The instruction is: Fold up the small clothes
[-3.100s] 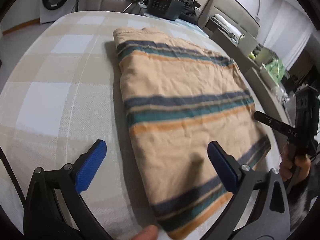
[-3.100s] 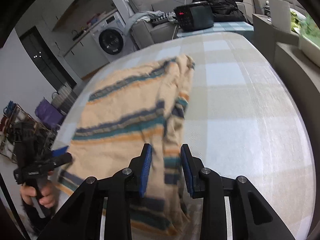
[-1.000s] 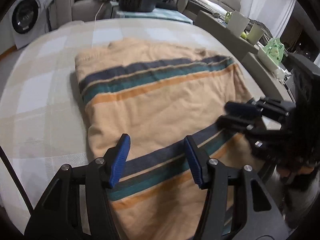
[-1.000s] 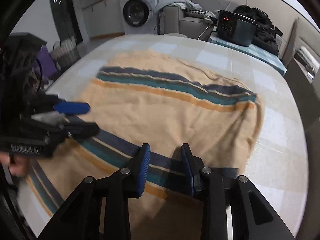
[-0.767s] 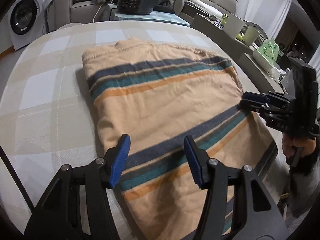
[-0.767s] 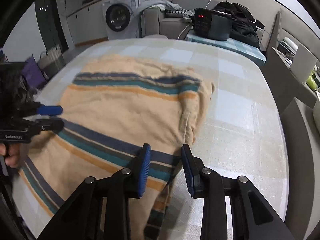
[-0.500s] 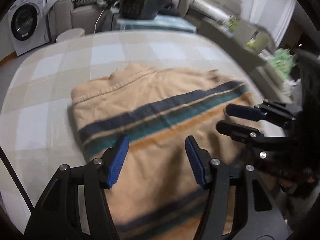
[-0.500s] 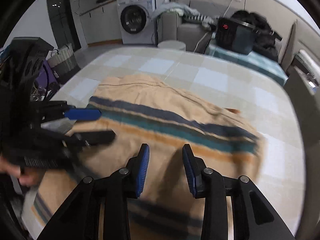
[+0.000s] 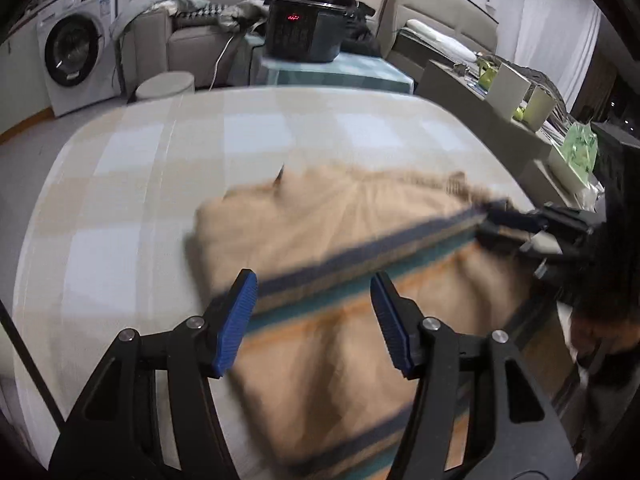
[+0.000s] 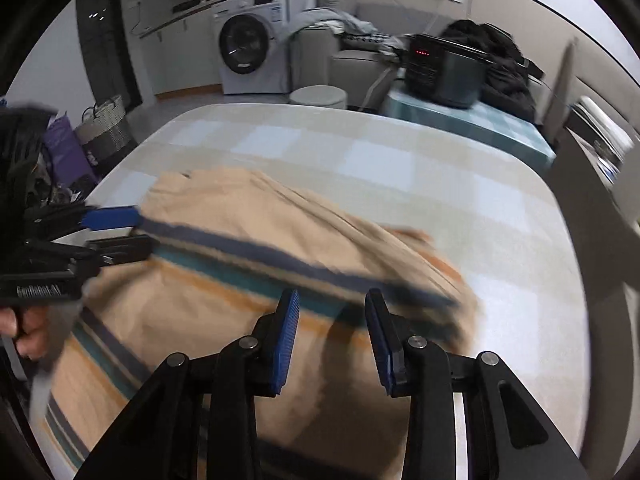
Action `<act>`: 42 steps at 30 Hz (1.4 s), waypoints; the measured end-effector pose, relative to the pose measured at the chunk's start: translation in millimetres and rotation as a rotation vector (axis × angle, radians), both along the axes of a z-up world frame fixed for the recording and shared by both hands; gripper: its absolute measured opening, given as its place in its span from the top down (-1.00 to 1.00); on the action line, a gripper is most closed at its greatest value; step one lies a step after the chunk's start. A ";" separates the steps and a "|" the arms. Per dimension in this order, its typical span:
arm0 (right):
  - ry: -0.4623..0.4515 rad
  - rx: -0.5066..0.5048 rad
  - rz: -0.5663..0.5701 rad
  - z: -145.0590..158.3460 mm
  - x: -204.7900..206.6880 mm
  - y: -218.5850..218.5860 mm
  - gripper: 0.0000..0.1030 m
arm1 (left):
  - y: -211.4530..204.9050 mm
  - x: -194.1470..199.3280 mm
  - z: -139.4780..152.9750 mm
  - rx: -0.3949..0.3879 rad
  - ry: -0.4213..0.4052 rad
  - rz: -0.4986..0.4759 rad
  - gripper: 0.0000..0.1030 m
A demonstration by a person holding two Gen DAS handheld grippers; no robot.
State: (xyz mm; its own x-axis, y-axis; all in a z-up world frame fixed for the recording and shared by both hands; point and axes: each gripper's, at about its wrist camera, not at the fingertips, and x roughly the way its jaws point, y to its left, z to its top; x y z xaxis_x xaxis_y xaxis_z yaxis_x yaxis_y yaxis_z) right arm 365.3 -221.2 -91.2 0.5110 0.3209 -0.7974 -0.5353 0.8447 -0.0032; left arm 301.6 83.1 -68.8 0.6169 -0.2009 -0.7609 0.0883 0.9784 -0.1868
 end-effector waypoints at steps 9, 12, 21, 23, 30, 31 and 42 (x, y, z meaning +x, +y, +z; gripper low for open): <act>0.007 -0.103 -0.033 -15.6 33.8 -9.6 0.32 | 23.0 9.9 -19.5 0.049 0.048 0.034 -0.12; 0.031 -0.062 -0.094 -10.7 33.1 -50.0 0.31 | 41.2 -1.8 -21.3 0.061 0.094 0.107 -0.12; 0.204 0.255 -0.212 -1.9 -7.7 -127.8 0.08 | 45.1 -53.7 -10.0 -0.124 0.098 0.092 -0.12; 0.261 0.288 -0.194 -13.7 -18.6 -119.3 0.08 | 36.9 -52.5 -17.5 -0.151 0.137 0.085 -0.12; 0.275 0.323 -0.149 -27.9 -26.7 -93.5 0.48 | 22.7 -46.9 -25.6 -0.160 0.119 0.044 0.54; 0.263 0.334 -0.149 -27.8 -23.8 -91.3 0.55 | 22.5 -41.5 -26.4 -0.160 0.120 0.044 0.59; 0.202 0.288 -0.248 -23.4 15.8 -79.5 0.43 | 46.6 16.3 -26.8 -0.158 0.115 0.107 0.58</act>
State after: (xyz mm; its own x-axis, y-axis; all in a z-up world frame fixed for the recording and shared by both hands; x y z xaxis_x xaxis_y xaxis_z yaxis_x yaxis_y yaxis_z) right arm 381.1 -300.7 -114.7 0.4431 0.4324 -0.7853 -0.2815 0.8988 0.3361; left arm 317.9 129.7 -95.6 0.5522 -0.2607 -0.7919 -0.0456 0.9390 -0.3410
